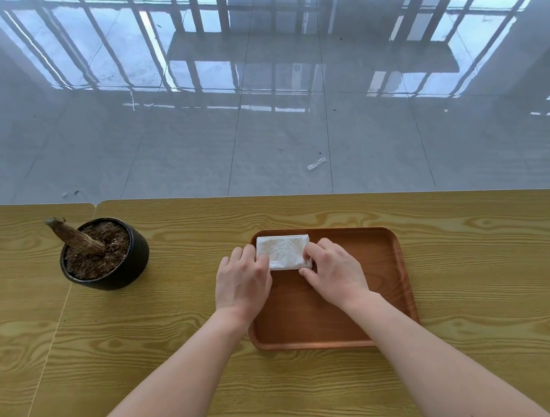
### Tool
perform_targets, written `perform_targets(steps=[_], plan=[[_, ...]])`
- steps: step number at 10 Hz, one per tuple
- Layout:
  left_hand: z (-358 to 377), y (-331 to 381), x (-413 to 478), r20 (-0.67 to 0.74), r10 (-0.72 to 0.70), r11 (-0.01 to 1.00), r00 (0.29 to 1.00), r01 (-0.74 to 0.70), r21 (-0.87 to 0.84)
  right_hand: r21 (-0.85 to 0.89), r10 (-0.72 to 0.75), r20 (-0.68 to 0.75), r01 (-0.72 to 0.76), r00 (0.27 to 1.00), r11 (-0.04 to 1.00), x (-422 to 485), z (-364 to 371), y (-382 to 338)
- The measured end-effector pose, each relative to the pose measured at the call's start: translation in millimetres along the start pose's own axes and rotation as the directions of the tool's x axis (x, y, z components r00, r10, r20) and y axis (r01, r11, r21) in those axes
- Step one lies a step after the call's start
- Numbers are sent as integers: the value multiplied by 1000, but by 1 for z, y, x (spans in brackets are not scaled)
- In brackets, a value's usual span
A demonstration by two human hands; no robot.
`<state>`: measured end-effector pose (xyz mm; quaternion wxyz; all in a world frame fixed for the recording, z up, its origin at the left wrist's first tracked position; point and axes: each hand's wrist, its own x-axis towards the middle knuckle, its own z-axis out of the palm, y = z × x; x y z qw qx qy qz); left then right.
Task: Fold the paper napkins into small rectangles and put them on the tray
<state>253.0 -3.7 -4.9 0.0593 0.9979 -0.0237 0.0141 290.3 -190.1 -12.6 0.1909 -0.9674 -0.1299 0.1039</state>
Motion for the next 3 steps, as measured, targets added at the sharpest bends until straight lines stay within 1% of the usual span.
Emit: perform_targets(steps=[2,3], plan=[[-11,-3,-13,29,50,999,998,-50,14,-15,-1,-7,1,1000,1000,-15,-11,0],[-22,-2,-17,18,42,999,999,-43,33,-50,1,-23,-2,1000,999,-20,-21,-3]])
